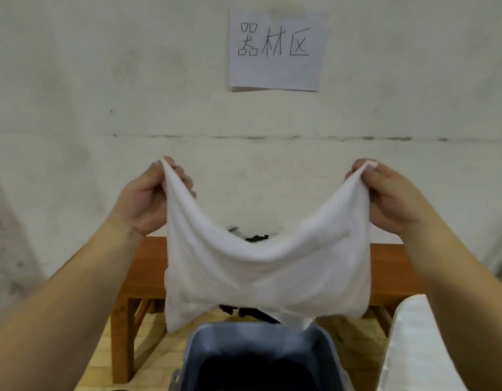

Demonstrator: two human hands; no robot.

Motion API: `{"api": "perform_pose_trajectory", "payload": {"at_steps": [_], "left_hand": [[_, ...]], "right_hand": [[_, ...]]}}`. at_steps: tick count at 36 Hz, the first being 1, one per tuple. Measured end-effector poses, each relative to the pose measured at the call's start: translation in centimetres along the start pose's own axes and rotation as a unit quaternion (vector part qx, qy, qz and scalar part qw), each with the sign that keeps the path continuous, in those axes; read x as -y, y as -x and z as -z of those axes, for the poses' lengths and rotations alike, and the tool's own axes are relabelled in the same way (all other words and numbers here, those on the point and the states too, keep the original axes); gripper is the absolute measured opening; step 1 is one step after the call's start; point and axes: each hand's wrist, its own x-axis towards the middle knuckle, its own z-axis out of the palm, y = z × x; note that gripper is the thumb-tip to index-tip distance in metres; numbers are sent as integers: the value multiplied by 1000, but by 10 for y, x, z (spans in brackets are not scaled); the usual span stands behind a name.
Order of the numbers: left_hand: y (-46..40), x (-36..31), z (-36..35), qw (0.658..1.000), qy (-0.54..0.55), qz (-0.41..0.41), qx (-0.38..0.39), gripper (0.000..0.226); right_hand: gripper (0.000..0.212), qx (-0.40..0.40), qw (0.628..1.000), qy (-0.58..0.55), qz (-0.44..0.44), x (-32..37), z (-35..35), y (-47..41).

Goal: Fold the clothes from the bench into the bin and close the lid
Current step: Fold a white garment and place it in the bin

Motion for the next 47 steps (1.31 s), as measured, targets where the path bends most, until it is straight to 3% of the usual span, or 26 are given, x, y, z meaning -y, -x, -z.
{"api": "perform_pose_trajectory", "payload": {"at_steps": [1,3,6,11,14,19,27,33,39,42,43,45,47], "left_hand": [[-3,5,-17,999,-34,7,15,16],[-10,17,-44,991,-130,-11,-5,25],[-16,40,-74,981,-194,-27,1,36],[-18,70,-112,989,-146,9,8,66],[-14,79,-130,991,-129,14,11,26],[-12,87,-136,992,-114,46,-17,33],[-9,87,-121,972,-176,156,-6,40],[-7,89,-112,932,-309,175,-71,78],[9,91,-102,909,-374,110,-146,73],[22,100,-85,903,-375,157,-140,62],[31,103,-78,884,-425,168,-97,56],[48,113,-77,805,-564,181,-38,53],[70,121,-78,743,-656,129,-22,59]], "right_hand": [[24,-6,999,41,14,-1,-11,-2],[9,-27,990,133,32,-4,-35,-1],[44,-36,965,249,81,-15,-64,6],[38,-8,970,212,119,-33,-98,14],[40,-5,977,171,127,-37,-108,14],[19,-22,982,145,116,-45,-108,14],[13,27,979,190,71,-44,-96,14],[12,-10,964,253,77,-46,-94,11],[11,-57,951,292,87,-50,-83,7],[12,-87,945,299,98,-51,-73,3],[12,-95,944,299,100,-51,-70,2],[11,-104,944,298,100,-52,-66,1],[11,-105,941,306,96,-55,-63,0]]}}
